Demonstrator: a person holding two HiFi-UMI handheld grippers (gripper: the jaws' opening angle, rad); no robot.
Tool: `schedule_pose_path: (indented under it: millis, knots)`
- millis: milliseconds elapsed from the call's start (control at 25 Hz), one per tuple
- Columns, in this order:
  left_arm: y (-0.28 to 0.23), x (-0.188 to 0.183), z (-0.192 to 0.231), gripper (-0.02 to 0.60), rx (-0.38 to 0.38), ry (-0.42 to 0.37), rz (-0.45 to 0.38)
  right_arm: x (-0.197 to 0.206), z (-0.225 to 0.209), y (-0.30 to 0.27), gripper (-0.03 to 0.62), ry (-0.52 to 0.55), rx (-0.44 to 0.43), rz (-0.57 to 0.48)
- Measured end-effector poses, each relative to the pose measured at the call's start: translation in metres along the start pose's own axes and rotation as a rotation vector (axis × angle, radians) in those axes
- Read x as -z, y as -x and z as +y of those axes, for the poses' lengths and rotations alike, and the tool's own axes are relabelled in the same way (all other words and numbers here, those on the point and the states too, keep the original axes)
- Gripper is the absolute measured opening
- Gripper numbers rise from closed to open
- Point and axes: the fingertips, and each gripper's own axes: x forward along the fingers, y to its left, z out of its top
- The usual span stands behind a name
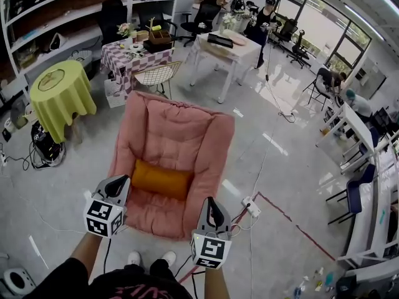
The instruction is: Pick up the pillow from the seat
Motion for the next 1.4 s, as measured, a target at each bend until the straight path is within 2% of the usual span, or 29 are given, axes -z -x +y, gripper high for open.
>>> schedule_pose_path:
  millis: [400,840,1160,1400]
  knots:
    - [-0.020,0.017,-0.021,0.009,-0.006,-0.028,0.072,0.035,-0.024,-0.015,0.021,-0.056,-0.027,0.049]
    - [-0.033,0.030,0.020,0.009,0.025,-0.015,0.082,0.037,0.000,-0.038,0.021,-0.053,0.006,0.079]
    - [-0.052,0.021,0.045,0.011,0.051,-0.024,0.062,0.026,0.011,-0.063,0.022,-0.040,0.022,0.075]
    - [-0.066,0.030,0.054,0.012,0.068,-0.022,0.097,0.036,0.015,-0.079,0.023,-0.038,0.012,0.107]
